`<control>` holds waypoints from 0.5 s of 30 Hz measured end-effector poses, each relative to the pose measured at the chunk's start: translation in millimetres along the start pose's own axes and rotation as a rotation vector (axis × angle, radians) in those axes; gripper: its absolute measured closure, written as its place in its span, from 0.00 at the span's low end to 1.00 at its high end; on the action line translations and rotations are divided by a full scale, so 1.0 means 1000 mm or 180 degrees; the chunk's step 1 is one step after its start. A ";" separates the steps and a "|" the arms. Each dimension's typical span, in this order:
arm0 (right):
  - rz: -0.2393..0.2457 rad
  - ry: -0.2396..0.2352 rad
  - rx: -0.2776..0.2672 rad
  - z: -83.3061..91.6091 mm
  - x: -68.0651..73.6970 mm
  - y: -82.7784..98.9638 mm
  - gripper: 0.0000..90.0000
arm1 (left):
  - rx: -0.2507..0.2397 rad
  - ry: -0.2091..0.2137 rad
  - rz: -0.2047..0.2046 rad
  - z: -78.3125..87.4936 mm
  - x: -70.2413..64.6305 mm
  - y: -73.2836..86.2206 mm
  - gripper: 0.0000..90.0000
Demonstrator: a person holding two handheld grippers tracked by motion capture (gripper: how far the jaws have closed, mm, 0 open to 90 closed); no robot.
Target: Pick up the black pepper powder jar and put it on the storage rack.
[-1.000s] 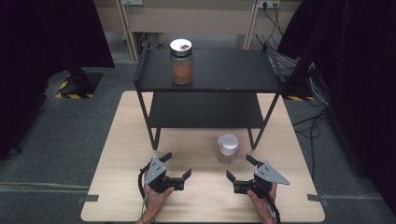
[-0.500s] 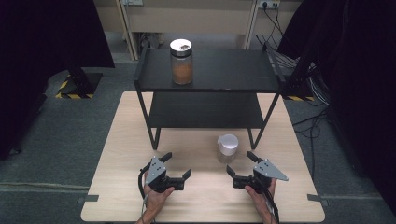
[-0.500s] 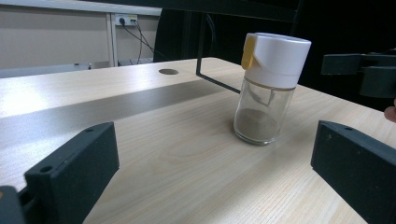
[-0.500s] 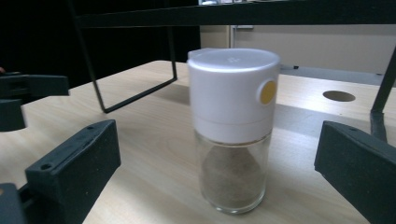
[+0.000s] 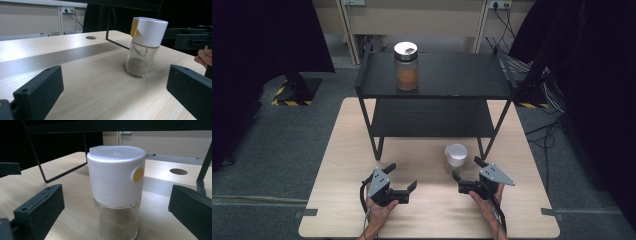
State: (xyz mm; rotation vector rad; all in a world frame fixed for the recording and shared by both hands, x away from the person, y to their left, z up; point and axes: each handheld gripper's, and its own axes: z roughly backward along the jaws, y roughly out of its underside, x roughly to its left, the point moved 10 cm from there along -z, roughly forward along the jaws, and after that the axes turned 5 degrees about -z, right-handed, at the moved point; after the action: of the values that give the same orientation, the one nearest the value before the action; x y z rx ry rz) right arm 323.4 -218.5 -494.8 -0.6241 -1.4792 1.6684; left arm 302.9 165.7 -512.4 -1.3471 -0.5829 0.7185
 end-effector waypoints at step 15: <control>-0.0002 0.0046 0.0115 -0.027 -0.001 -0.002 0.02 | 0.0020 0.0001 0.0000 -0.001 0.000 0.000 0.00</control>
State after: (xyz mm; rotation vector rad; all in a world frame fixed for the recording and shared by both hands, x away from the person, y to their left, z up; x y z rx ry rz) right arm 346.0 -203.4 -498.6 -0.6146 -1.4360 1.6830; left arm 303.1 165.1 -512.3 -1.3413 -0.5799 0.7195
